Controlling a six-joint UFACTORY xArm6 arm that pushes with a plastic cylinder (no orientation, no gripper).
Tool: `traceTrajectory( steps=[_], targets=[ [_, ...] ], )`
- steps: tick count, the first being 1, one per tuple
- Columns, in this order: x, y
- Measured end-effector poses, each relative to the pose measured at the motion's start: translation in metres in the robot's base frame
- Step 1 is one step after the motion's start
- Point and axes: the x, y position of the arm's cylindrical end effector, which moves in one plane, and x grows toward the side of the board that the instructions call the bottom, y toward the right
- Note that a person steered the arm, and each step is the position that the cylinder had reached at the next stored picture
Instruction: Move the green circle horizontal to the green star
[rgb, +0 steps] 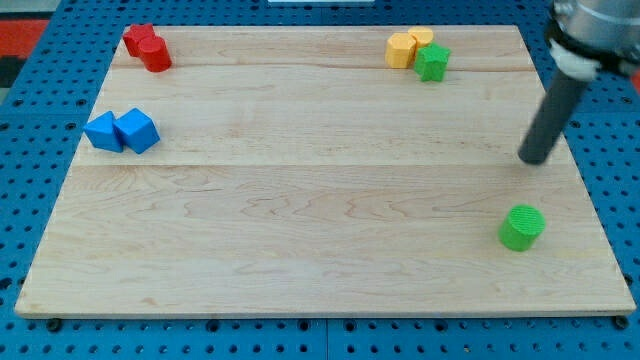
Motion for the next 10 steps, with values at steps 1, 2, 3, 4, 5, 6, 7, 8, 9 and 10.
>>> traceTrajectory(
  steps=[1,2,3,4,5,6,7,8,9,10],
  targets=[
    [0.067,0.0],
    [0.076,-0.049],
    [0.044,-0.093],
    [0.071,-0.084],
    [0.06,-0.144],
    [0.011,-0.166],
    [-0.037,-0.174],
    [-0.042,-0.182],
    [-0.05,-0.235],
    [-0.072,-0.278]
  ],
)
